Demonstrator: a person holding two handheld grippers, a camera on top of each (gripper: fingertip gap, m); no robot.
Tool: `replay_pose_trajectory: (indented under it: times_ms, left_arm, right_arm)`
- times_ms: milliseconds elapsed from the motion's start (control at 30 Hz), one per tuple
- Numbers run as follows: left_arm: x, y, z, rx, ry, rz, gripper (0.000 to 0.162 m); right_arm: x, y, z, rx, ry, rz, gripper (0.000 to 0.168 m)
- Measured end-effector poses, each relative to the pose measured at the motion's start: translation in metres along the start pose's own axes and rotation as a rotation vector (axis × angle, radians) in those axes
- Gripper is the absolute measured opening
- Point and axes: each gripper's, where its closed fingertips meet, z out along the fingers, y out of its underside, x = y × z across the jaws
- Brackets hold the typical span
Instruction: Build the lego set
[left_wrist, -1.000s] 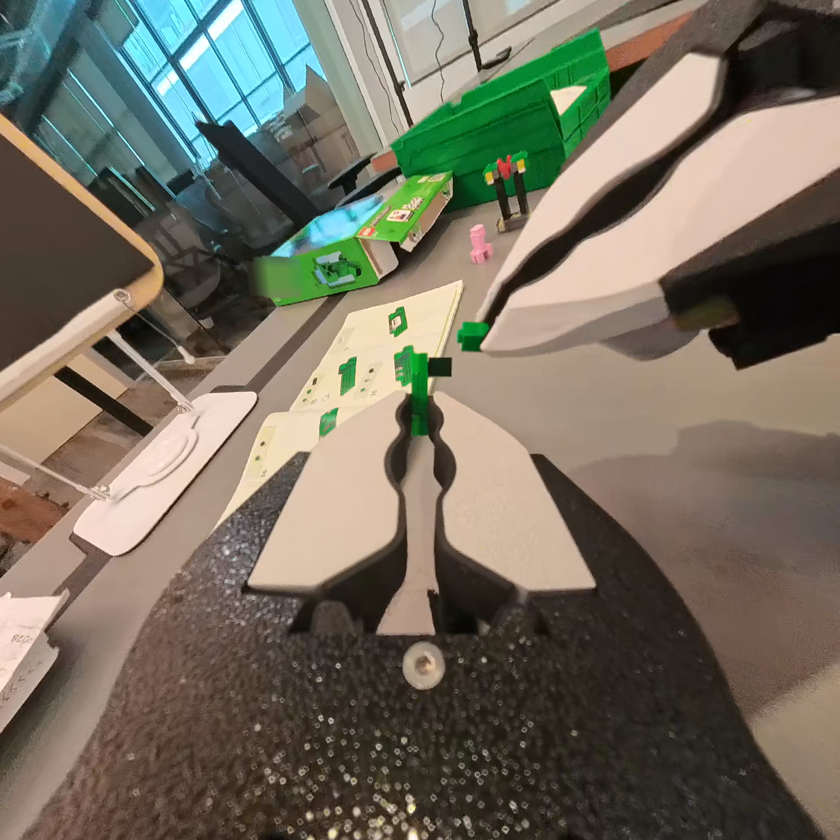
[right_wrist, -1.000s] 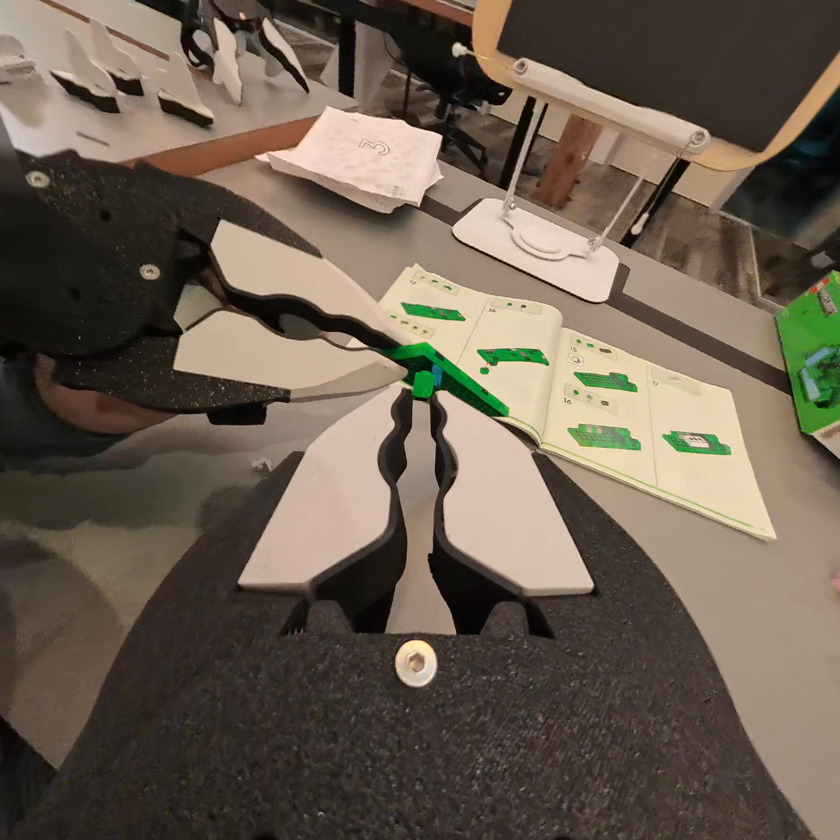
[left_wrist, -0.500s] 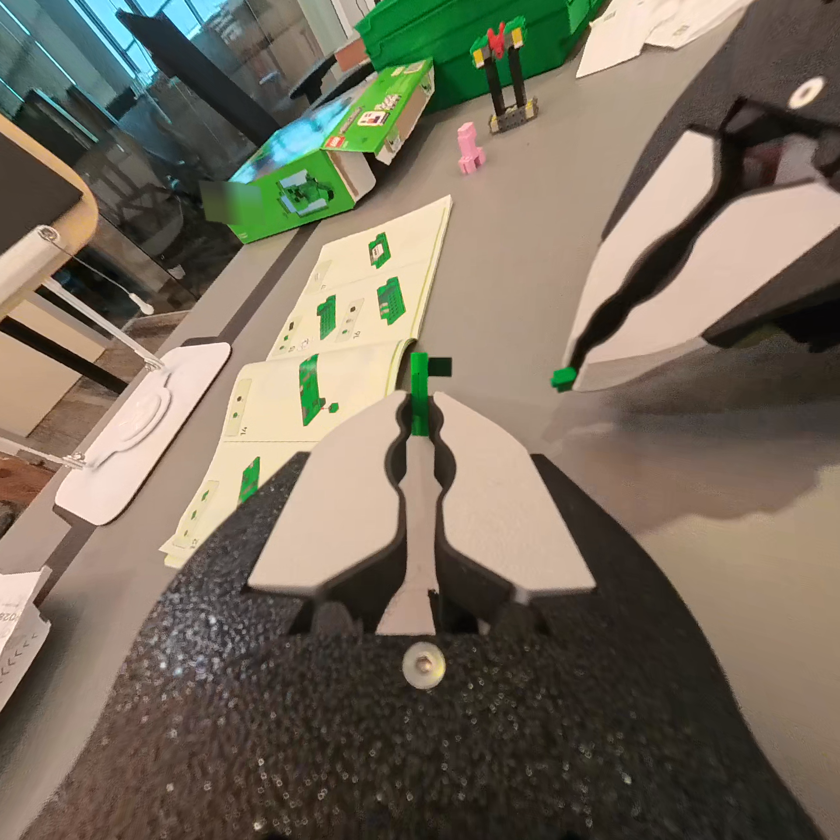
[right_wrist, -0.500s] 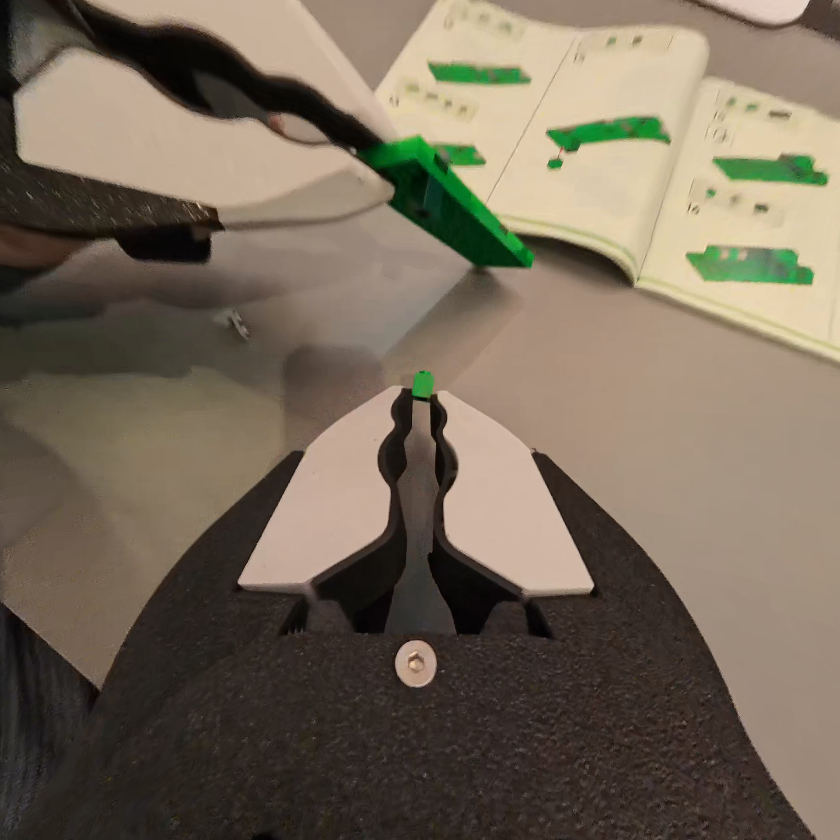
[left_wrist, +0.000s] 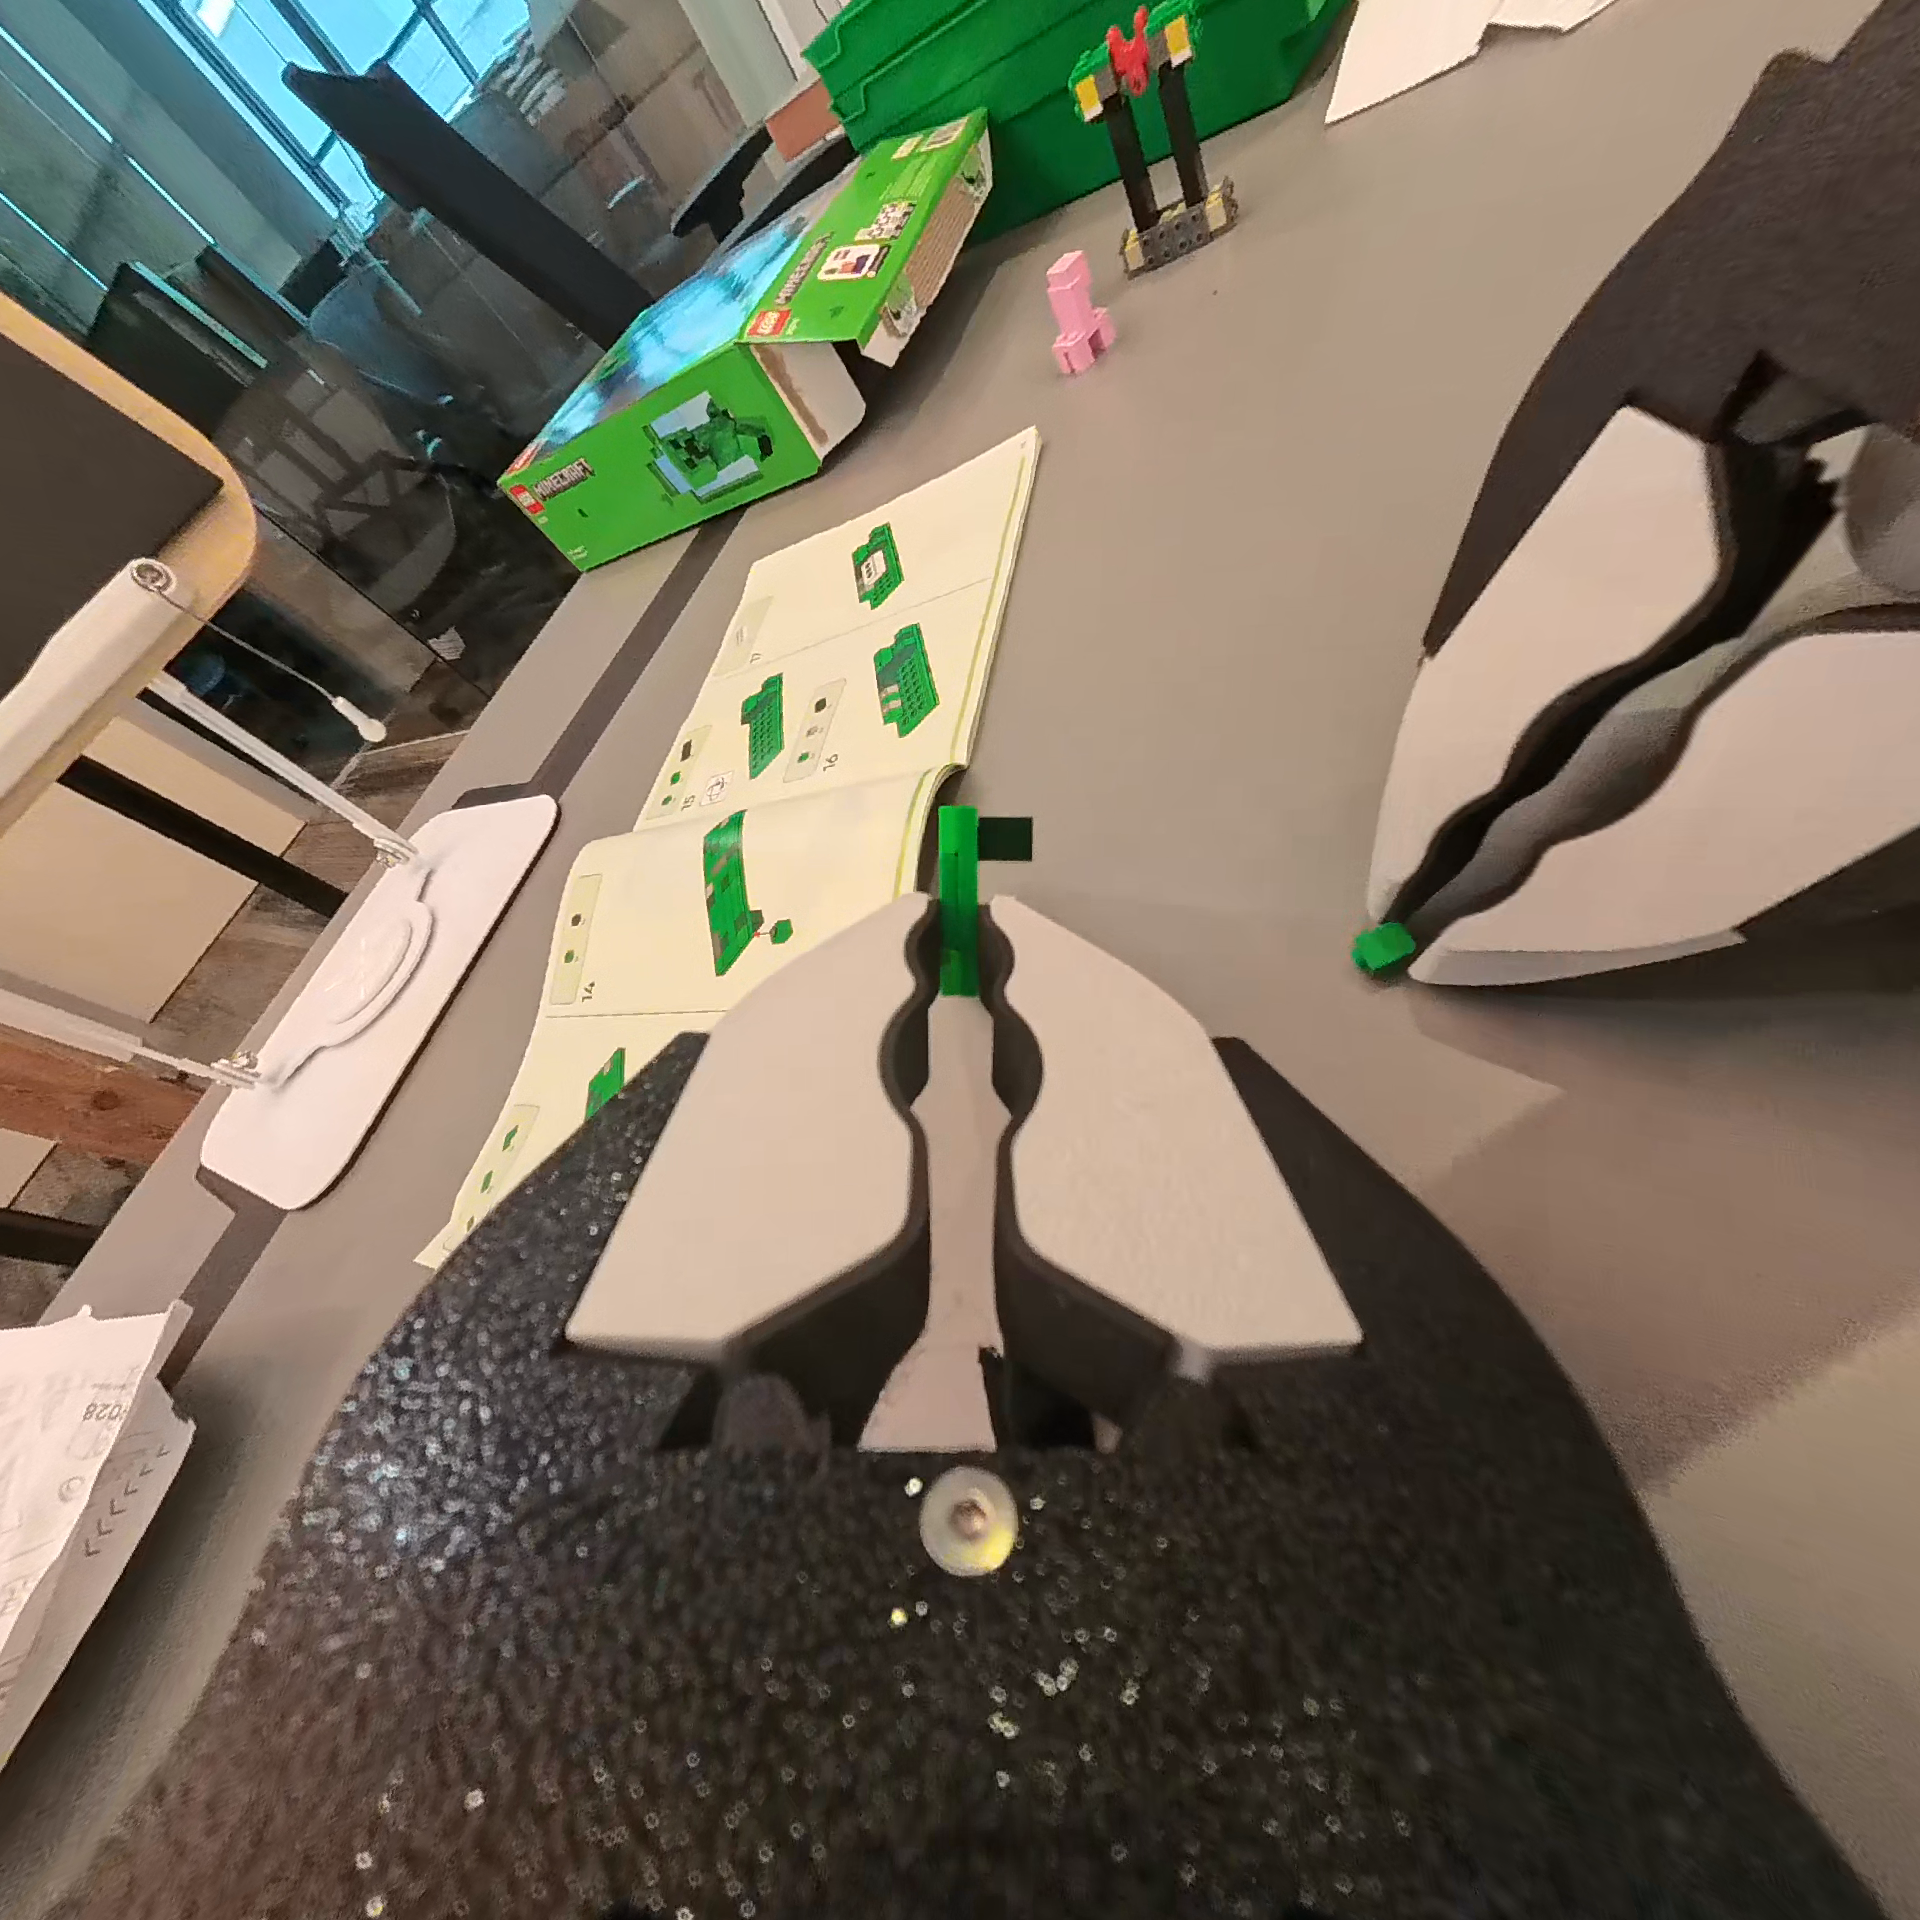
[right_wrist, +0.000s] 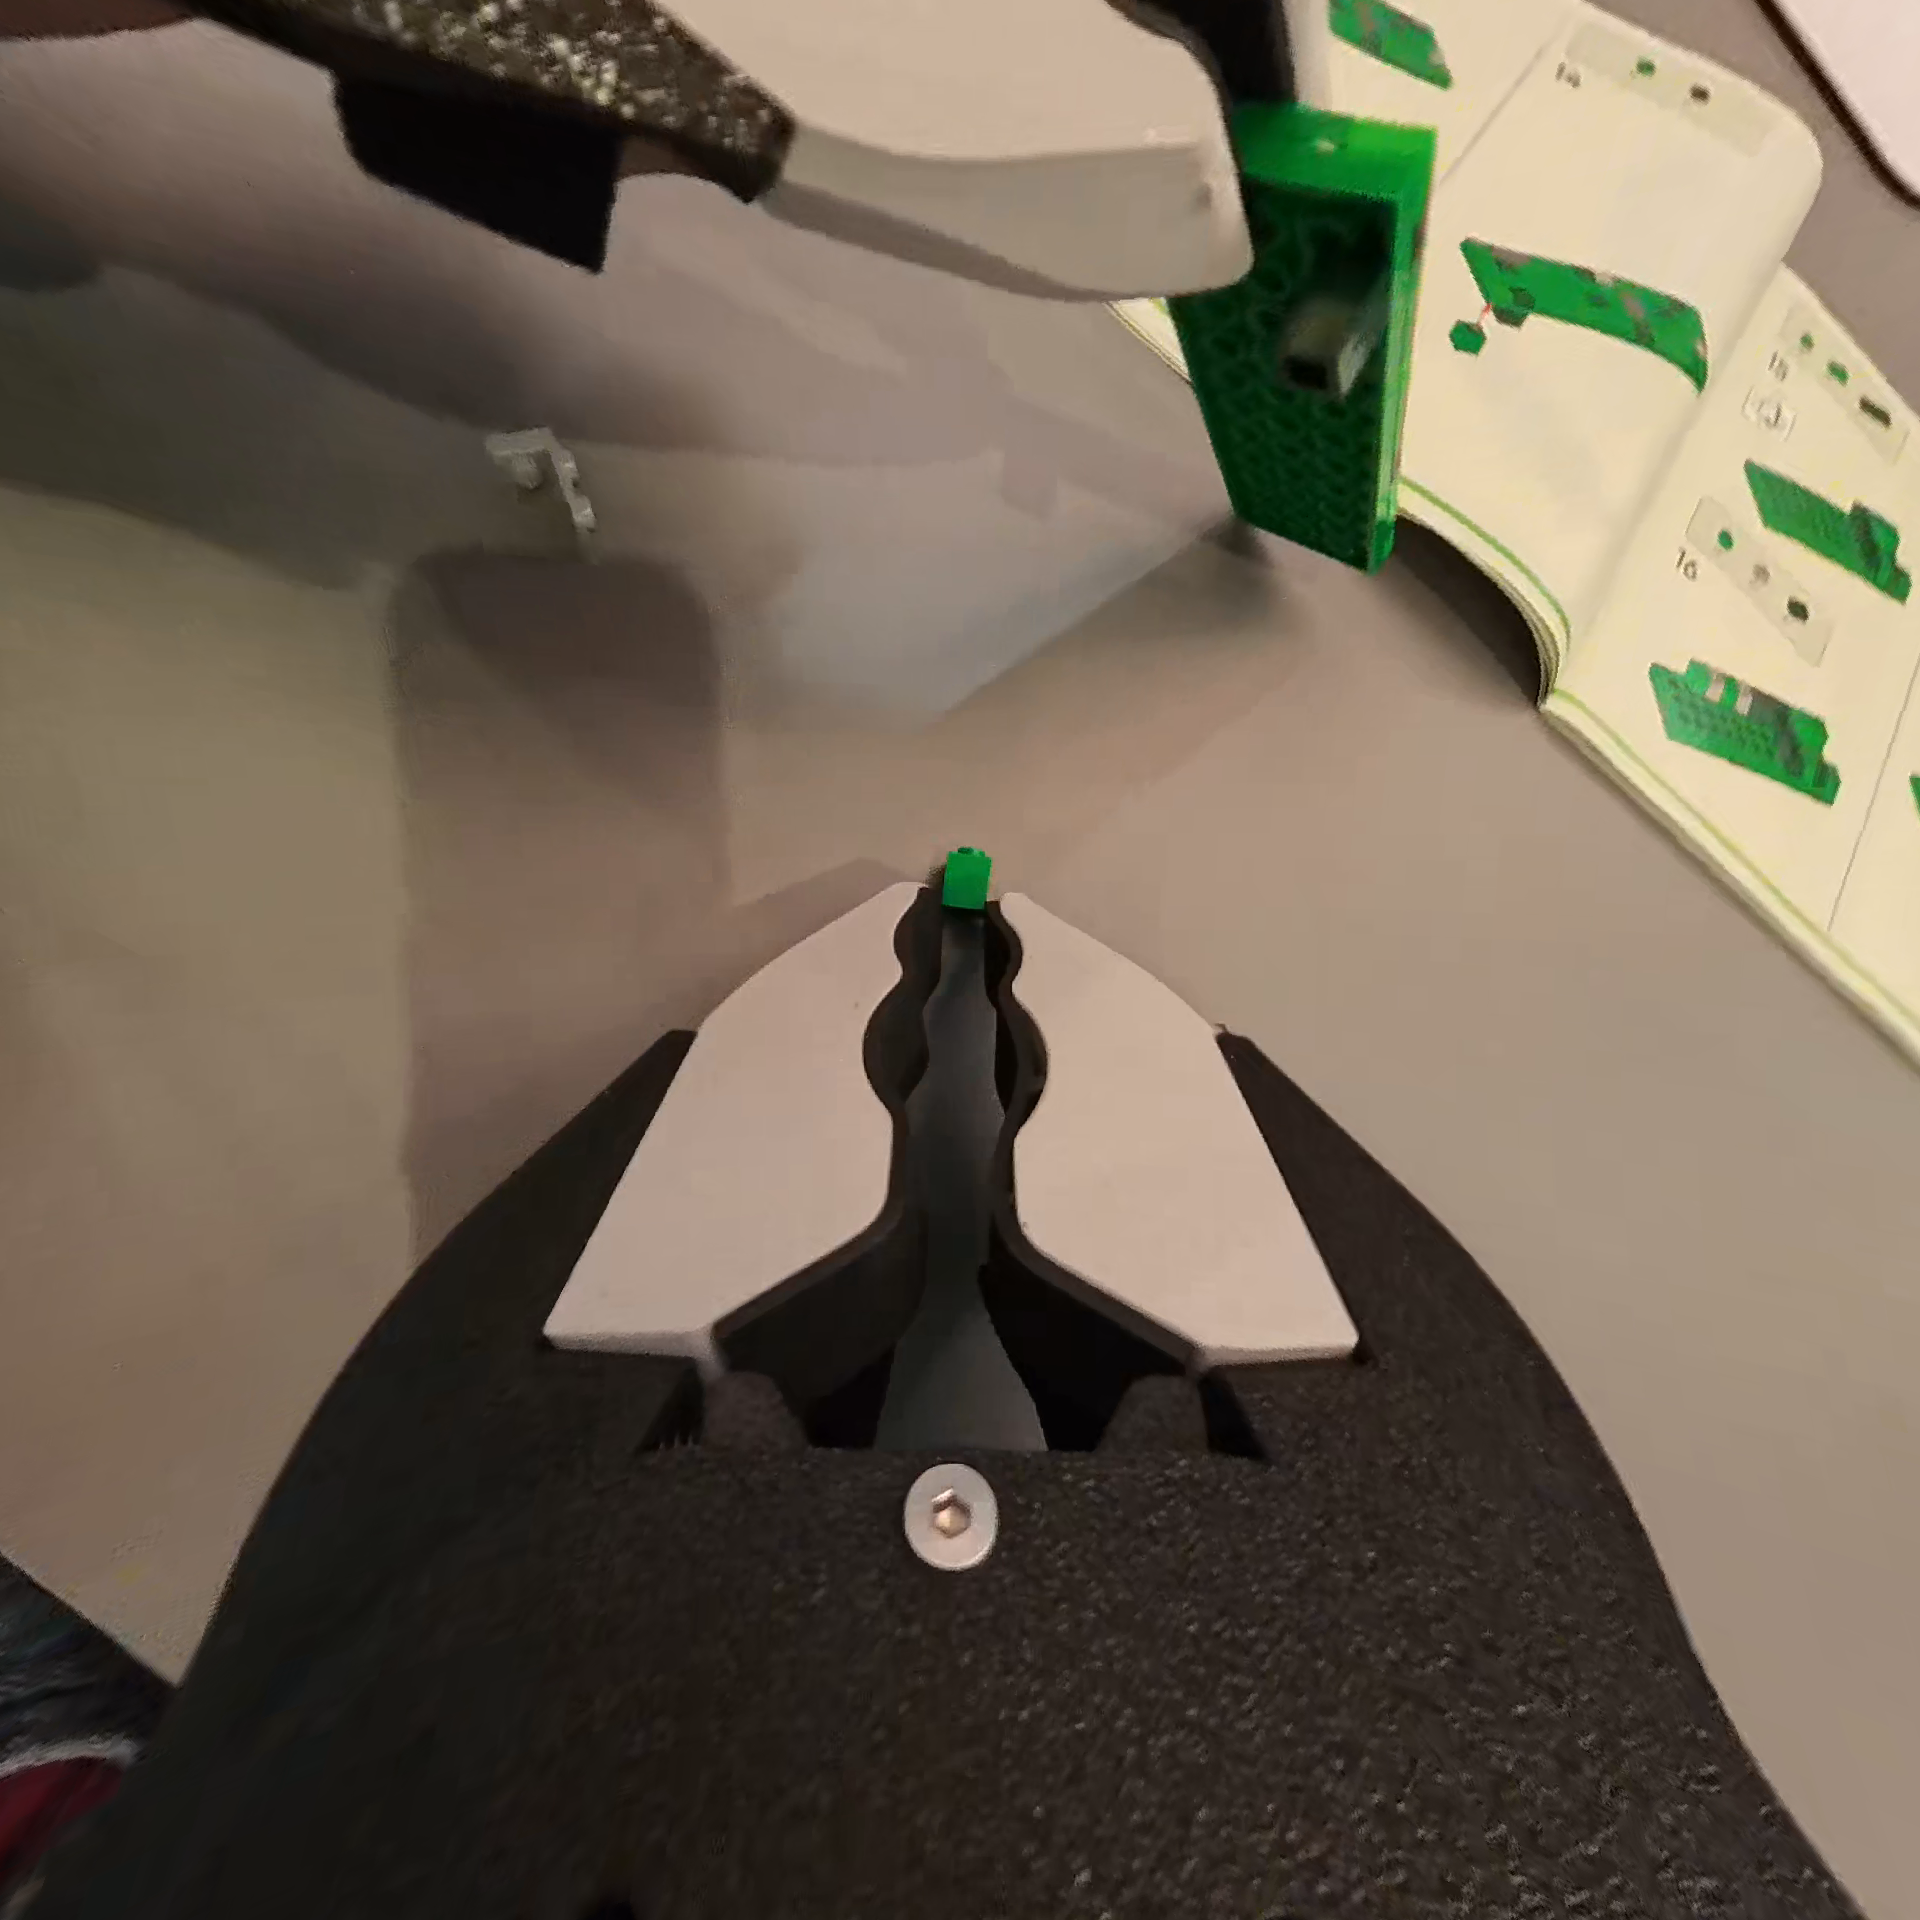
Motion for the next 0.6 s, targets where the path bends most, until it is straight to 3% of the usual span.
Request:
replay_pose_trajectory:
  times_ms: [600]
  left_arm:
    - [0.001, 0.001, -0.001, 0.000, 0.005, 0.000, 0.006]
  right_arm:
    - [-0.009, -0.004, 0.000, 0.101, -0.198, -0.105, 0.008]
